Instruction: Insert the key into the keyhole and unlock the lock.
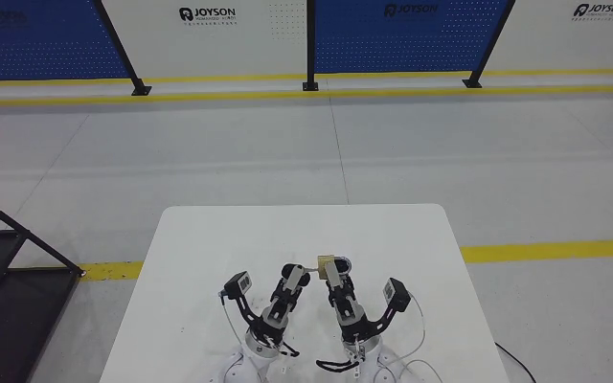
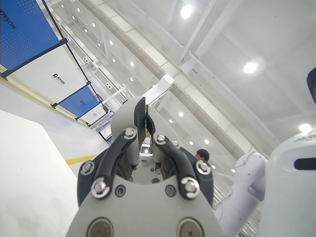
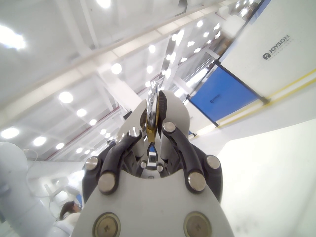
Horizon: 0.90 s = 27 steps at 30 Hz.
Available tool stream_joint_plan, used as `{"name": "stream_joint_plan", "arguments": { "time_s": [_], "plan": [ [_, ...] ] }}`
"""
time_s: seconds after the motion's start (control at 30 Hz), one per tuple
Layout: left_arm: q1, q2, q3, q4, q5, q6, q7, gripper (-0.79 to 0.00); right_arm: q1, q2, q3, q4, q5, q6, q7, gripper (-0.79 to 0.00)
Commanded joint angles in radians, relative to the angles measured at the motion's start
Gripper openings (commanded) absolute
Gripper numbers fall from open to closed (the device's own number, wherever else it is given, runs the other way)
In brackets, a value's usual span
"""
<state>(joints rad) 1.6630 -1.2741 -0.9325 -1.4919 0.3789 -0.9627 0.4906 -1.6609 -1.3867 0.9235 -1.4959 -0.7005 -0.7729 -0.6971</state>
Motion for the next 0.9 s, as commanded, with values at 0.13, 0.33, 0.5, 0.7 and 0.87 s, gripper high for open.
{"name": "stream_joint_plan", "arguments": {
  "time_s": [0.13,0.33,0.5,0.7,0.87],
  "plan": [
    [0.001,-0.009,-0.004,0.003,0.004,0.001,0.004,-0.785,-0.001,-0.003,0.003,0.000,-0.001,0.004,0.005,-0.785],
    [0.001,-0.017,-0.005,0.008,0.010,0.003,0.004,-0.785,-0.001,-0.005,0.003,0.001,-0.001,0.012,0.018,-0.785],
    [0.002,-0.024,-0.007,0.011,0.016,0.004,0.006,-0.785,0.000,-0.007,0.003,0.002,-0.006,0.017,0.023,-0.785],
    [0.003,-0.032,-0.009,0.016,0.024,0.005,0.004,-0.785,0.001,-0.011,0.001,0.005,-0.018,0.025,0.023,-0.785],
    [0.006,-0.037,-0.012,0.018,0.033,0.007,-0.001,-0.616,0.001,-0.013,0.002,0.006,-0.023,0.027,0.022,-0.785]
  ]
}}
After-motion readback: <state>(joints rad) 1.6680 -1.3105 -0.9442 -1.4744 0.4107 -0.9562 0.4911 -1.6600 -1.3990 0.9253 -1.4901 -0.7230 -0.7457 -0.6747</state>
